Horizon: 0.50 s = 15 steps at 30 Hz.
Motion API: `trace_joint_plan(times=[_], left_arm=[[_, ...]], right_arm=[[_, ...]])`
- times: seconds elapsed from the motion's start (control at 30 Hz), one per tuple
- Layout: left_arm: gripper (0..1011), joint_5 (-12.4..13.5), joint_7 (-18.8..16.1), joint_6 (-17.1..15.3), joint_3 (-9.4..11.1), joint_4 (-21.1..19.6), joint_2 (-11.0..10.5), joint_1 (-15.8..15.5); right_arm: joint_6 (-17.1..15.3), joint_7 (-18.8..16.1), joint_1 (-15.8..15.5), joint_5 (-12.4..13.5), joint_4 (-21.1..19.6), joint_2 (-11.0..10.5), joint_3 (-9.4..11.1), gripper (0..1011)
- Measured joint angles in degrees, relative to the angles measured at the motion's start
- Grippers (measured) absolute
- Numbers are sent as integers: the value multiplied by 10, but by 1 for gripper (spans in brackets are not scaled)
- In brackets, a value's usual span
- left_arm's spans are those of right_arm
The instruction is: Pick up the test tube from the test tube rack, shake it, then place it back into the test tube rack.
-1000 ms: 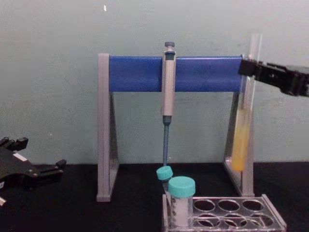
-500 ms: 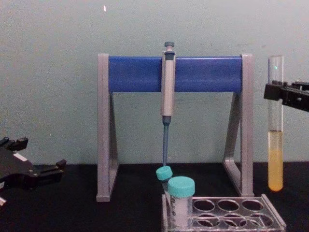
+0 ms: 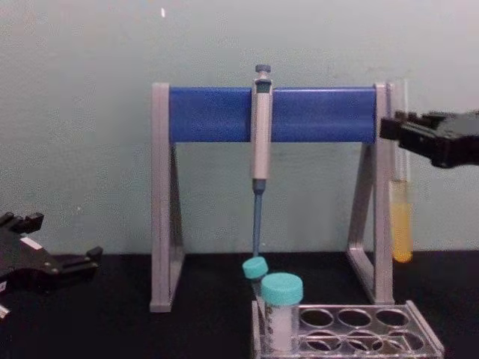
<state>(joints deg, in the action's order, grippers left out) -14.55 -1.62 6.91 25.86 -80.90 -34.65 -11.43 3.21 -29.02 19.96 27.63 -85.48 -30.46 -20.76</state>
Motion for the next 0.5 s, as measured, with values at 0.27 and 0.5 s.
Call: trace_joint_plan(times=[0.27,0.5], left_arm=[[1001,0,0,0,0,0,0,0],[1001,0,0,0,0,0,0,0]], right_arm=[[11,-19,7,19,14,35,0,229],[1,-101,9,99,26,42,-5,229]])
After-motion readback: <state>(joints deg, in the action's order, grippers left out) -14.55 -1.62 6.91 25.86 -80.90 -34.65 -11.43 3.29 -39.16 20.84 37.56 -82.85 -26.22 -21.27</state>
